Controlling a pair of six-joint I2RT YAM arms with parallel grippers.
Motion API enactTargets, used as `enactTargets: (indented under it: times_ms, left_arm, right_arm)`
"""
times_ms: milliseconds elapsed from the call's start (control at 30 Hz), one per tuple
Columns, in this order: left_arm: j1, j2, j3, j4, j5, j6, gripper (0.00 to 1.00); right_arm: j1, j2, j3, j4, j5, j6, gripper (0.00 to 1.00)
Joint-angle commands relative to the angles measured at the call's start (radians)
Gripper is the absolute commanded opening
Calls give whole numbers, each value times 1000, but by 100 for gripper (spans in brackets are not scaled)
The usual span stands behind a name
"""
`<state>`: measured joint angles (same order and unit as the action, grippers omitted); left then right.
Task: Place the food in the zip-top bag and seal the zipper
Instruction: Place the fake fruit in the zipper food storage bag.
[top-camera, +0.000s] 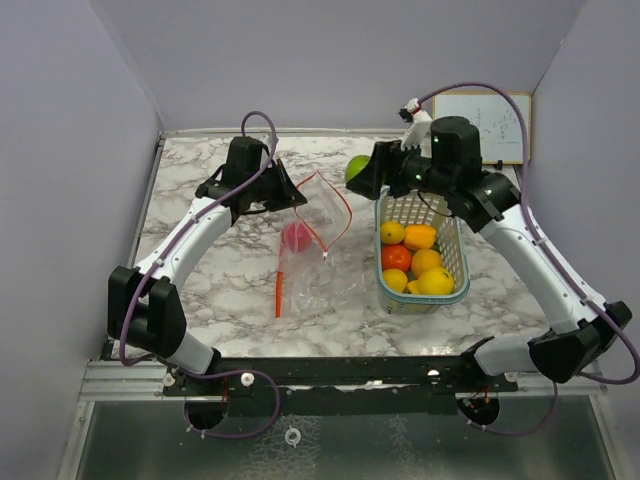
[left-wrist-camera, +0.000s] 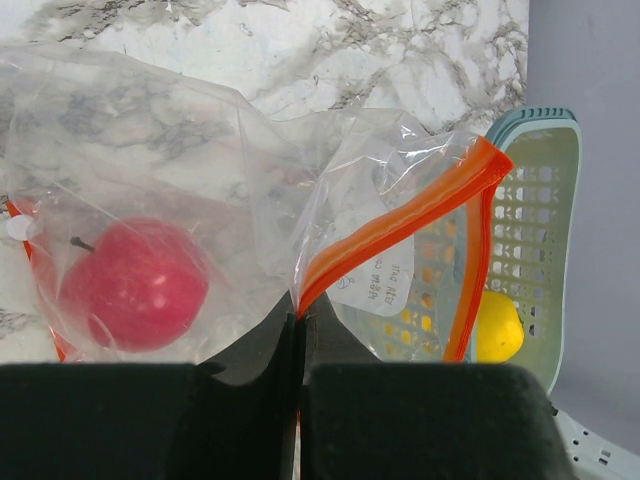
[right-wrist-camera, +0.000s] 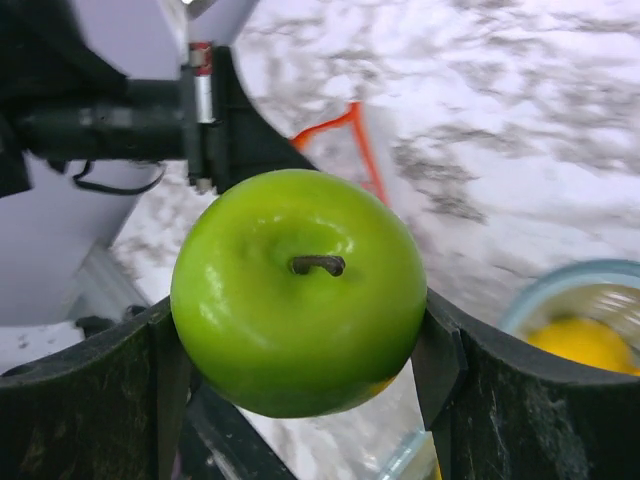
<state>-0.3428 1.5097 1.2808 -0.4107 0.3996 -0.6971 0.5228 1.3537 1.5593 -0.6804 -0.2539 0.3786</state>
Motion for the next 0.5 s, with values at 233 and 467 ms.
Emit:
enactTargets:
  times_ms: [233,467]
  left_arm:
    - [-4,-32,31,6,21,-21,0]
    - [-3,-39,40,1,18,-22,0]
  right_arm:
    - [71,218,-98,348,-360,118,58]
    - [79,240,-42,176,-58,78,99]
